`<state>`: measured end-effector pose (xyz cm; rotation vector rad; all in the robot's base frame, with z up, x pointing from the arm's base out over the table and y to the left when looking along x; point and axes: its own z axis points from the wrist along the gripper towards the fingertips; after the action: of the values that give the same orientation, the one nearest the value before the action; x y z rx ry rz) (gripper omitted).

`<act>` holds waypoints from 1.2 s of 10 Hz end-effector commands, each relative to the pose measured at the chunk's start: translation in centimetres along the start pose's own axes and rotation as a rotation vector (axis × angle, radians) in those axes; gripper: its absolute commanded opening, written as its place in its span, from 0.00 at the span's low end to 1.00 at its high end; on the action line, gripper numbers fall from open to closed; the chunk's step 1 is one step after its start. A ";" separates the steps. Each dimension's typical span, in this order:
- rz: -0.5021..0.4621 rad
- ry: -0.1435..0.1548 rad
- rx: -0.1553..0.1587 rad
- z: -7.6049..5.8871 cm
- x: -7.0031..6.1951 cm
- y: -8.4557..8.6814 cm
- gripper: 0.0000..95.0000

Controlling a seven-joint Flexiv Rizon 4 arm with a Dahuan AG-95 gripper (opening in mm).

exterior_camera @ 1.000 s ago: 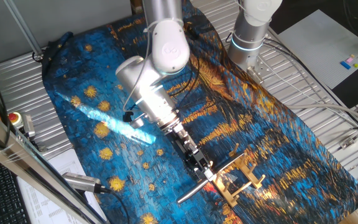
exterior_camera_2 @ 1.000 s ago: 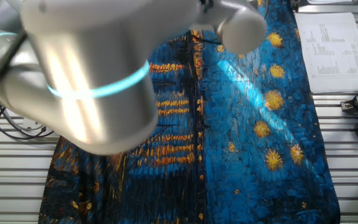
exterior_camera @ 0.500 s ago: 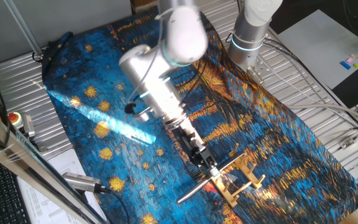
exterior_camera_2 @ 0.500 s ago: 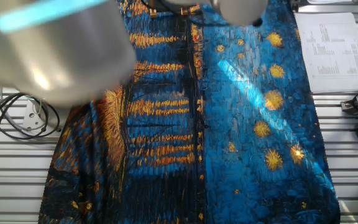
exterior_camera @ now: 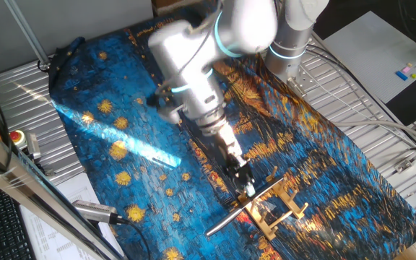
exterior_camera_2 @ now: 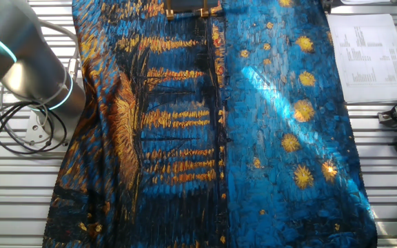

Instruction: Put the knife on the knife rack

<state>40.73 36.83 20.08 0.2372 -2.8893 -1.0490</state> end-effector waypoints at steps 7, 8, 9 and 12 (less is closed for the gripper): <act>-0.008 -0.054 0.587 -4.5 0.4 -0.6 0.00; -0.009 -0.054 0.604 -4.5 0.3 -0.8 0.00; -0.019 -0.060 0.613 -4.7 0.1 -1.6 0.00; -0.032 -0.053 0.619 -5.1 -1.0 -4.2 0.00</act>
<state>42.78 30.72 21.35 0.2784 -3.1762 -0.1270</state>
